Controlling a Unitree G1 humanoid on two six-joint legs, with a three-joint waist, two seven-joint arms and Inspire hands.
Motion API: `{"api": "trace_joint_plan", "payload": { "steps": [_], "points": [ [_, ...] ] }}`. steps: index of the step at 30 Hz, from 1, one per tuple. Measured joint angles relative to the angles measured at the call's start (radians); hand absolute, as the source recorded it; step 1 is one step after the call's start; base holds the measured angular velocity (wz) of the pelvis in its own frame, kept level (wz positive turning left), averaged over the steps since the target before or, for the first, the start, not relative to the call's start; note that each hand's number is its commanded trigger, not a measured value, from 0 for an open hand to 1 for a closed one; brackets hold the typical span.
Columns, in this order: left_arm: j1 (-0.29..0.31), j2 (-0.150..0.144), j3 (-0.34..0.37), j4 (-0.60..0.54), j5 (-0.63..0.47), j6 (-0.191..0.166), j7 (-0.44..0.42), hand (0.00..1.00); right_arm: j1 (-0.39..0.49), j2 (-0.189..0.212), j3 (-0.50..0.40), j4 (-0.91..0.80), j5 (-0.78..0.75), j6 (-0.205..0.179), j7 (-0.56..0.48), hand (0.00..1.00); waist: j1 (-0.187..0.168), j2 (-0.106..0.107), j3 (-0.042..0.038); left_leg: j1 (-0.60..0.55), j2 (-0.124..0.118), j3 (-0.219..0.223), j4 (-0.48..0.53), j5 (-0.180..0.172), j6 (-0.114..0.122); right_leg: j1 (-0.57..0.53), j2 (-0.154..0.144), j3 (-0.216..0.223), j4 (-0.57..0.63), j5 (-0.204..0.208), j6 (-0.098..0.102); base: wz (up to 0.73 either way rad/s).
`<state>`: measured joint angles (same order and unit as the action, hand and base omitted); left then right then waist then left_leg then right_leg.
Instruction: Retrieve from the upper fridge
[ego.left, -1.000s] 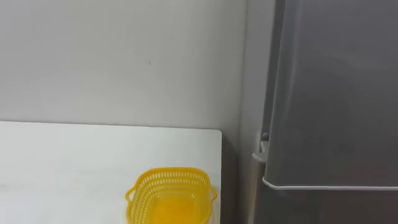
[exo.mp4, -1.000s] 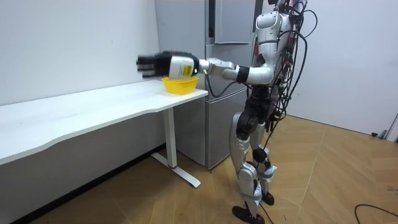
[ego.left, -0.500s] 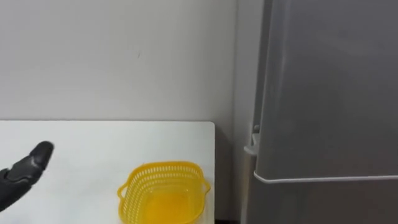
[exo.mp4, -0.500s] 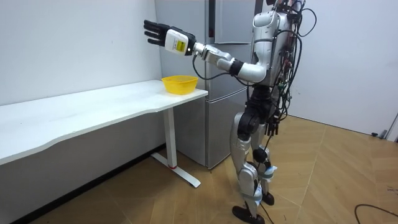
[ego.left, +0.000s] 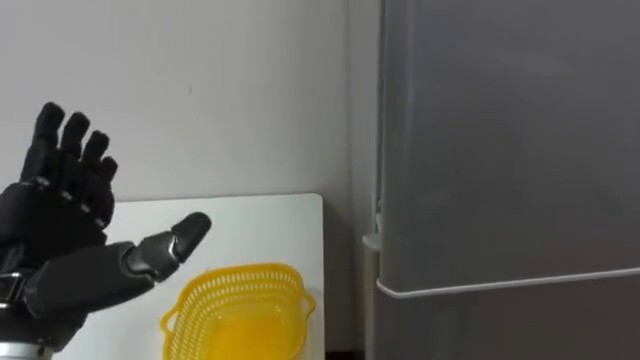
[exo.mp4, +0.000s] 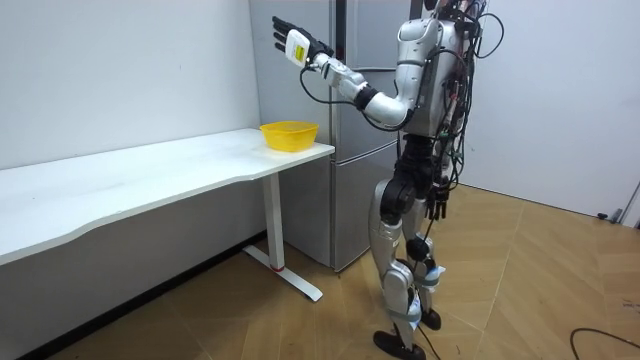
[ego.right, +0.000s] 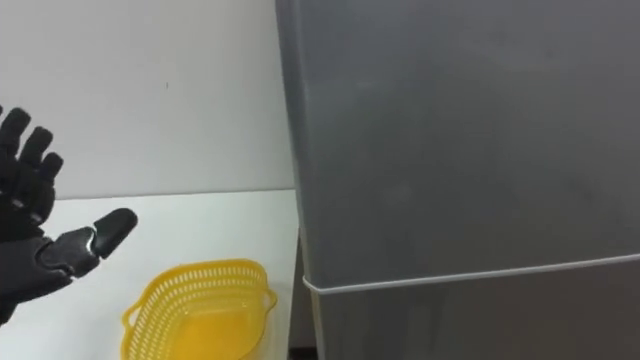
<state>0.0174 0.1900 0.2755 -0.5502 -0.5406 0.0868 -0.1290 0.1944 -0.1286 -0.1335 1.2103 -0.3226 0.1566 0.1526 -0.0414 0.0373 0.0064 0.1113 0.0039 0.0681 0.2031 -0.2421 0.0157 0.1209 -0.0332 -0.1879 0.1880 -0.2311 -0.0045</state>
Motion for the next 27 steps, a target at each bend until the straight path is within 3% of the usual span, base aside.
{"api": "trace_joint_plan", "payload": {
  "steps": [11,16,20,22,27],
  "points": [
    [-0.078,0.000,-0.059,-0.005,-0.017,0.018,-0.185,0.00,-0.030,-0.008,0.004,0.008,-0.002,0.008,-0.008,0.00,-0.018,0.022,-0.0111,0.007,0.000,0.024,0.000,0.000,0.000,-0.001,0.003,0.032,0.000,0.002,-0.001,-0.05],
    [-0.078,0.001,-0.097,-0.009,-0.032,0.019,-0.262,0.00,-0.038,-0.021,0.034,0.008,-0.004,0.007,0.002,0.00,-0.020,0.017,-0.0080,0.021,0.000,0.038,-0.007,0.000,0.000,0.006,0.002,0.045,0.001,0.002,-0.001,-0.09],
    [-0.078,0.015,-0.123,-0.010,-0.143,0.022,-0.320,0.00,-0.044,-0.027,0.034,0.008,-0.009,0.007,0.003,0.00,-0.021,0.014,-0.0062,0.019,0.001,0.039,-0.007,0.000,0.000,0.004,0.001,0.046,-0.002,0.002,-0.001,-0.01],
    [-0.078,0.030,-0.125,-0.010,-0.180,0.025,-0.335,0.00,-0.047,-0.028,0.034,0.007,-0.009,0.007,0.003,0.00,-0.020,0.013,-0.0058,0.018,0.001,0.041,-0.007,0.000,0.000,0.002,0.001,0.047,-0.002,0.002,-0.001,0.00],
    [-0.077,0.032,-0.127,-0.010,-0.214,0.025,-0.351,0.00,-0.047,-0.033,0.034,0.016,-0.008,0.007,0.003,0.00,-0.024,0.013,-0.0056,0.018,0.000,0.041,-0.006,0.000,0.000,0.008,0.004,0.045,0.000,0.002,0.000,0.00]
  ]
}}
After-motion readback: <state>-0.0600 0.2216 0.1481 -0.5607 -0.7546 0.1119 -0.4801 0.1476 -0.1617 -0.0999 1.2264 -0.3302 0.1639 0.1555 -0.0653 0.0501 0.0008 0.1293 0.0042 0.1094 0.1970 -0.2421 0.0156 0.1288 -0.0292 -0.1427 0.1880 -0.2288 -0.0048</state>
